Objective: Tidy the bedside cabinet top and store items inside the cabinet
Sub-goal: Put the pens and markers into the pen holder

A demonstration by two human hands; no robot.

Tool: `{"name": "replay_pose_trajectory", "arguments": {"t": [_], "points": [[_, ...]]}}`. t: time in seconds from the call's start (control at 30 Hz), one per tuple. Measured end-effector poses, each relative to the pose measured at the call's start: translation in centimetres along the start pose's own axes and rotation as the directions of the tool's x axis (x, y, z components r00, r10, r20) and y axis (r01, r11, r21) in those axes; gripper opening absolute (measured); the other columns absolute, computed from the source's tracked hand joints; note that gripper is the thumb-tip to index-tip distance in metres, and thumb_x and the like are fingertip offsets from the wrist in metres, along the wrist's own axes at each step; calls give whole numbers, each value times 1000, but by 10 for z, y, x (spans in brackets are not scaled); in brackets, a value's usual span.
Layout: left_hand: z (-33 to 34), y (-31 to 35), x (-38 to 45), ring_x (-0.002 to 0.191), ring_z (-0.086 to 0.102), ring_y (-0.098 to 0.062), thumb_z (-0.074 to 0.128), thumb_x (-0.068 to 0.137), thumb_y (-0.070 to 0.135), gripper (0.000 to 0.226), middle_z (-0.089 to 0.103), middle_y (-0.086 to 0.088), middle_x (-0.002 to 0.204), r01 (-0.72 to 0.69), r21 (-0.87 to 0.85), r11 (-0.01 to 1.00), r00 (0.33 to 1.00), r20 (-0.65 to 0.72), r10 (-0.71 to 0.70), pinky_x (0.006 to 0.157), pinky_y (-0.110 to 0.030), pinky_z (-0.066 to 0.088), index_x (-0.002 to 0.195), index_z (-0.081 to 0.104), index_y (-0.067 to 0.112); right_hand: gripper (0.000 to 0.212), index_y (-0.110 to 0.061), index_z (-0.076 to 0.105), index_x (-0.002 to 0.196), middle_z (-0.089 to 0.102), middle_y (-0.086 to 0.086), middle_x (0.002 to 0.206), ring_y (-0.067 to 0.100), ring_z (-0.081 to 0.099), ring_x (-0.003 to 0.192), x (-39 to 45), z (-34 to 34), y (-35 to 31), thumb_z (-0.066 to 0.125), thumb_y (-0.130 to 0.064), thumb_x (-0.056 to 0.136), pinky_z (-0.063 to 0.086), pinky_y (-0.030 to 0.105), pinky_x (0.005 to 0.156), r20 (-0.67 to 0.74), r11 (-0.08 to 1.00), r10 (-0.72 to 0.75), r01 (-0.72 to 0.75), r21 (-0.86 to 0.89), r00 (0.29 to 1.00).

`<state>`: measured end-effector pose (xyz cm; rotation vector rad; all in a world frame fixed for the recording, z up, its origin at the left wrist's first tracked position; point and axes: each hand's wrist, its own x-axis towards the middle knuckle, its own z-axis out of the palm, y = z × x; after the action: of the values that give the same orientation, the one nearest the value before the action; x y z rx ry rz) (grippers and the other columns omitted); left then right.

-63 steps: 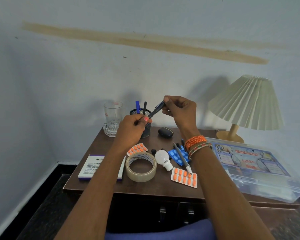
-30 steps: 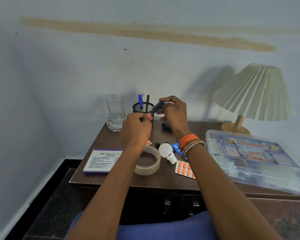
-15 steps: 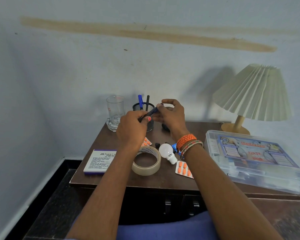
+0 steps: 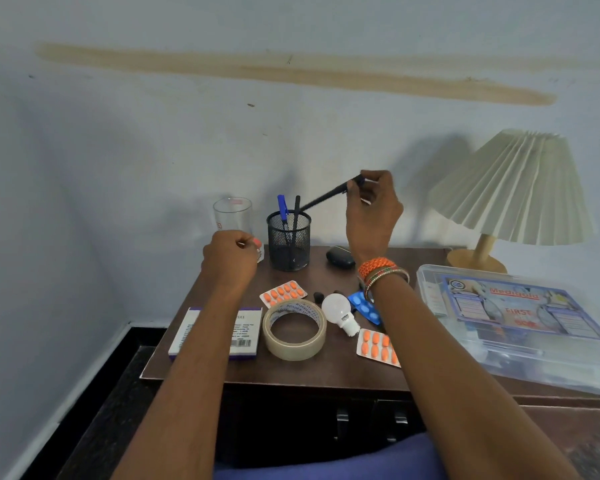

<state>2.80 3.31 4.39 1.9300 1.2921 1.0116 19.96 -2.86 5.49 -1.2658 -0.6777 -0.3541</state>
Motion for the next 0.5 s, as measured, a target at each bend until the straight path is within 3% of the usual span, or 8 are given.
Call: {"name": "replay_pose_trajectory", "arguments": {"t": [0.13, 0.27, 0.37, 0.5], "points": [[3, -2, 1, 89, 61, -23, 54, 92, 24, 22, 69, -12, 104, -47, 70, 996, 999, -5, 47, 73, -29, 43, 102, 69, 12, 13, -5, 62, 101, 68, 2, 86, 13, 65, 78, -1, 18, 21, 59, -6, 89, 56, 25, 77, 206, 978, -91, 127, -166, 974], [4, -5, 7, 88, 60, -21, 52, 93, 24, 21, 68, -11, 105, -66, 97, 993, 998, -4, 67, 76, -31, 46, 102, 68, 13, 18, -7, 66, 106, 72, 9, 95, 19, 67, 85, 5, 32, 26, 57, -9, 91, 55, 30, 83, 364, 943, -61, 174, -285, 929], [5, -8, 11, 93, 62, -24, 53, 93, 25, 21, 68, -11, 108, -67, 105, 992, 998, -2, 68, 82, -33, 48, 103, 68, 15, 22, -5, 69, 107, 73, 11, 99, 24, 68, 87, 8, 41, 32, 55, -9, 91, 54, 33, 87, 393, 919, -31, 180, -350, 919], [4, -11, 15, 94, 62, -23, 53, 93, 26, 23, 68, -9, 111, -76, 134, 988, 997, -3, 77, 81, -33, 49, 107, 68, 16, 25, -4, 70, 110, 72, 12, 105, 24, 66, 97, 14, 49, 40, 54, -11, 92, 47, 26, 93, 402, 906, 37, 139, -399, 915]]}}
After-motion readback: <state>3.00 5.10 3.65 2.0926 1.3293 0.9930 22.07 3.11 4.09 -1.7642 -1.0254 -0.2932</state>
